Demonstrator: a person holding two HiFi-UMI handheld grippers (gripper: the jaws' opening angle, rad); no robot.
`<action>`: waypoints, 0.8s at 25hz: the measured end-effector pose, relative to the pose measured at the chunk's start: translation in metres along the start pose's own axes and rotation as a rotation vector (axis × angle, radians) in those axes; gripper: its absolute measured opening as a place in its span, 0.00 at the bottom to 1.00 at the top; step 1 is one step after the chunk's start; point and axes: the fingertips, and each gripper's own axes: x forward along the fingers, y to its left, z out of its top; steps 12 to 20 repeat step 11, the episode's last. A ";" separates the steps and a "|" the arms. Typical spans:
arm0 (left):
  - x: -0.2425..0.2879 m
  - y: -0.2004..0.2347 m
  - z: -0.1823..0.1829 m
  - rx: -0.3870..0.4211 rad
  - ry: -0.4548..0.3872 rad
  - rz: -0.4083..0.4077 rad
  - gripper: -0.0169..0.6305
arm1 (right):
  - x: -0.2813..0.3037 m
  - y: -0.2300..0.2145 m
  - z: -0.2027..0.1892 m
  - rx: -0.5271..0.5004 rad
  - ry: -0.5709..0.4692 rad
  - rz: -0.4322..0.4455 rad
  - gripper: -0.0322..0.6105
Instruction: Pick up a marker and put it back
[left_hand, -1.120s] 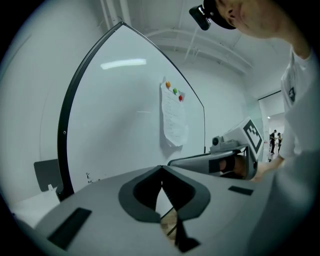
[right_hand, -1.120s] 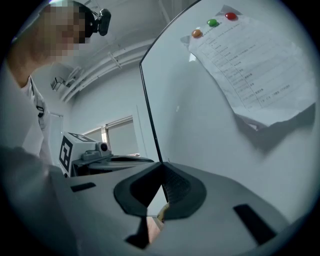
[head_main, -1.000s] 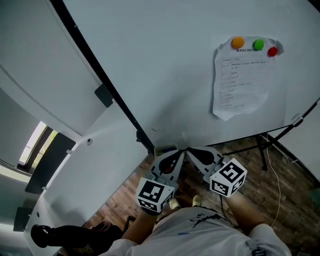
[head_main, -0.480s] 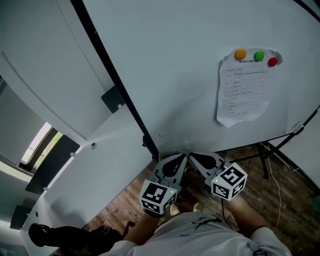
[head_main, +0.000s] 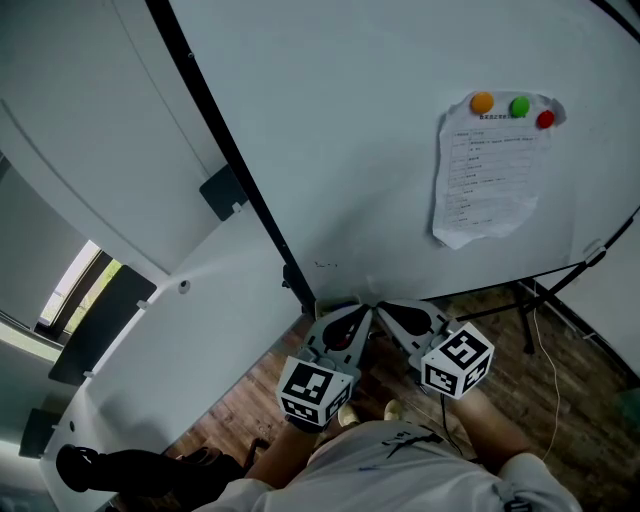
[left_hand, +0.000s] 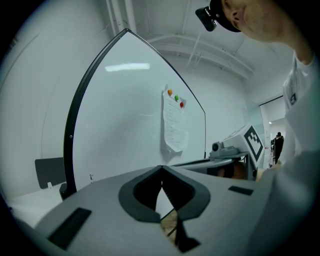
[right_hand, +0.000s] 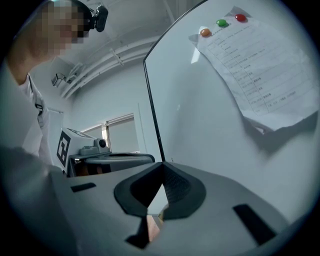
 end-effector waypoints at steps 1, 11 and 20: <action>0.000 0.000 0.000 0.000 0.001 0.000 0.05 | 0.000 0.000 -0.001 0.001 0.002 -0.001 0.07; 0.004 -0.001 -0.007 -0.018 -0.002 0.006 0.05 | -0.006 -0.007 -0.007 0.005 0.004 -0.010 0.07; 0.004 -0.001 -0.007 -0.018 -0.002 0.006 0.05 | -0.006 -0.007 -0.007 0.005 0.004 -0.010 0.07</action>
